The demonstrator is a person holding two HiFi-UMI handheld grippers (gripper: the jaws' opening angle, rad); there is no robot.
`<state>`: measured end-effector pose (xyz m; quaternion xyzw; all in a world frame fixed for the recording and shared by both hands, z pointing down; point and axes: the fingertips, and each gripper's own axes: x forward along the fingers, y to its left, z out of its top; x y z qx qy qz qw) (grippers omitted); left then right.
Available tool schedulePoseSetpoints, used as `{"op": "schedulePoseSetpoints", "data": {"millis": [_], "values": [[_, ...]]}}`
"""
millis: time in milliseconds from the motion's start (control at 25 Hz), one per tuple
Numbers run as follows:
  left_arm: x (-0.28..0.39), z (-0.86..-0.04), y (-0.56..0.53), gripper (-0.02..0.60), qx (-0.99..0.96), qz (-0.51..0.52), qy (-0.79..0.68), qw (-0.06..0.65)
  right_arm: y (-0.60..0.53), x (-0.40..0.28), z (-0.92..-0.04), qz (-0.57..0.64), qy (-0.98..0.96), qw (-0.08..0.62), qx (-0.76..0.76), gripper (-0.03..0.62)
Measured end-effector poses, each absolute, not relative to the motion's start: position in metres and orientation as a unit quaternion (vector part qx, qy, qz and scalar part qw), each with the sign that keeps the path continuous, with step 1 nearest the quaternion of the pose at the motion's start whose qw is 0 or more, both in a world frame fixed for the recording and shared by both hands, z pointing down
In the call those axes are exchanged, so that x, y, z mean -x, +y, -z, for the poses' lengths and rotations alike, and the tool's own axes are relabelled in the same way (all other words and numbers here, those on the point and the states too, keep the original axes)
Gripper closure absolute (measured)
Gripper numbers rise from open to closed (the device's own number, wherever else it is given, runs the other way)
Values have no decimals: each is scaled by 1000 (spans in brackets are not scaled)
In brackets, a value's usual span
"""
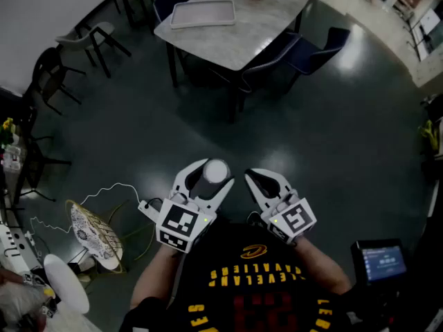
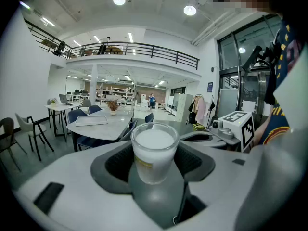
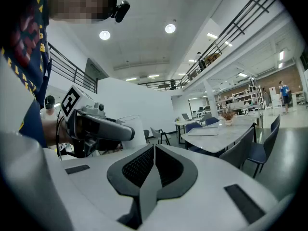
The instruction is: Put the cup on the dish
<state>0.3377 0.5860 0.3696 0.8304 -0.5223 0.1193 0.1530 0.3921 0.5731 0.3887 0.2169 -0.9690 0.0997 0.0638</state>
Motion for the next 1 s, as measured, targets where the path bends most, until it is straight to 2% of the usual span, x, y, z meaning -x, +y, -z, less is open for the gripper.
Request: {"op": "schedulePoseSetpoints", "data": {"millis": [320, 440, 520, 720, 1000], "values": [[-318, -363, 585, 319, -833, -114, -520, 149, 579, -367, -395, -103, -970, 76, -205, 572], [-307, -362, 582, 319, -836, -115, -515, 147, 587, -347, -410, -85, -976, 96, -179, 437], [-300, -362, 581, 319, -843, -124, -503, 140, 591, -332, -412, -72, -978, 105, -163, 397], [-283, -361, 582, 319, -867, -175, -454, 103, 600, -294, -411, -62, -984, 104, -130, 390], [-253, -362, 584, 319, -869, -176, -447, 119, 603, -254, -413, -28, -986, 108, -126, 390]]}}
